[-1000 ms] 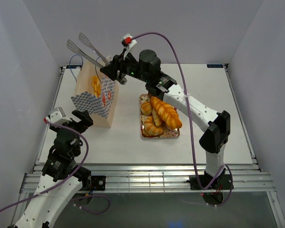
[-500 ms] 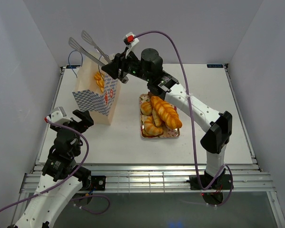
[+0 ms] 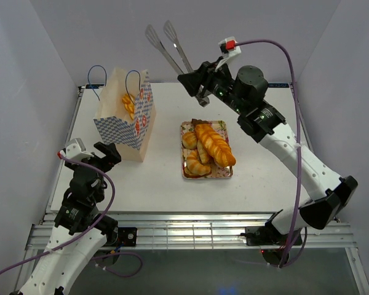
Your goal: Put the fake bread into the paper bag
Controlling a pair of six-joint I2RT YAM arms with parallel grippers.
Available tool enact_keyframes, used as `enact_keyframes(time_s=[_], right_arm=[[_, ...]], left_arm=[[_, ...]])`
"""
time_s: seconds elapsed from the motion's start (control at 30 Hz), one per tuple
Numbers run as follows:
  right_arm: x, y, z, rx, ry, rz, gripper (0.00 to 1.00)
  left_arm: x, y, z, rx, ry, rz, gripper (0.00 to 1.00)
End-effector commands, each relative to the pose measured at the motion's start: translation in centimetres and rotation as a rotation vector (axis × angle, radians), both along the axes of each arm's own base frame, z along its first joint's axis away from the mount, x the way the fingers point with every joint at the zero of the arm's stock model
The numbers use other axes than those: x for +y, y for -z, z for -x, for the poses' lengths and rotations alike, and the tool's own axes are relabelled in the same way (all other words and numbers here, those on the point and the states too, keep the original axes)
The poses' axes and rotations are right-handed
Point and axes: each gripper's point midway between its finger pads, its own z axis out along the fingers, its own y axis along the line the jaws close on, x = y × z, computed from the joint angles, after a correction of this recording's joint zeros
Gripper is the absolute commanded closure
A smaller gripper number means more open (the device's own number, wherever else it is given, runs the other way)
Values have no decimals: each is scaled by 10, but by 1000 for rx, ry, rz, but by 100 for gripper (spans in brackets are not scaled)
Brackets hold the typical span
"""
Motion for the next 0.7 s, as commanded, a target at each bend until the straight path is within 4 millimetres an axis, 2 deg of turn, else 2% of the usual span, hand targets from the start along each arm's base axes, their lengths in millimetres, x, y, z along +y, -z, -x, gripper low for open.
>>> enact_keyframes(time_s=[0.0, 0.03, 0.1, 0.2, 0.23, 0.3, 0.37, 0.43, 0.47, 0.57, 0.6, 0.67], right_arm=[[-32, 17, 3, 23, 84, 2, 44], [-48, 9, 12, 2, 107, -13, 44], [-67, 20, 15, 17, 169, -2, 44], [-97, 52, 28, 72, 242, 50, 44], [-108, 69, 37, 98, 259, 70, 44], [-122, 88, 43, 128, 300, 88, 44], [-138, 115, 55, 177, 331, 121, 44], [-149, 126, 66, 195, 342, 133, 44], [-153, 149, 70, 238, 349, 173, 44], [-162, 169, 83, 273, 346, 205, 44], [-167, 187, 87, 311, 350, 252, 44], [-172, 200, 94, 337, 351, 293, 44]], left_arm=[[0, 0, 0, -5, 1, -5, 2], [0, 0, -1, -3, 2, -6, 2], [-2, 2, -2, 5, 9, -9, 2], [-4, 3, -3, 15, 18, -12, 2], [-5, 4, -4, 20, 19, -15, 2], [-5, 5, -5, 23, 21, -16, 2], [-6, 5, -5, 25, 22, -17, 2], [-6, 6, -5, 27, 26, -19, 2], [-7, 6, -6, 30, 26, -20, 2], [-8, 9, -7, 42, 30, -24, 2], [-9, 9, -8, 44, 34, -26, 2], [-9, 9, -8, 44, 37, -26, 2]])
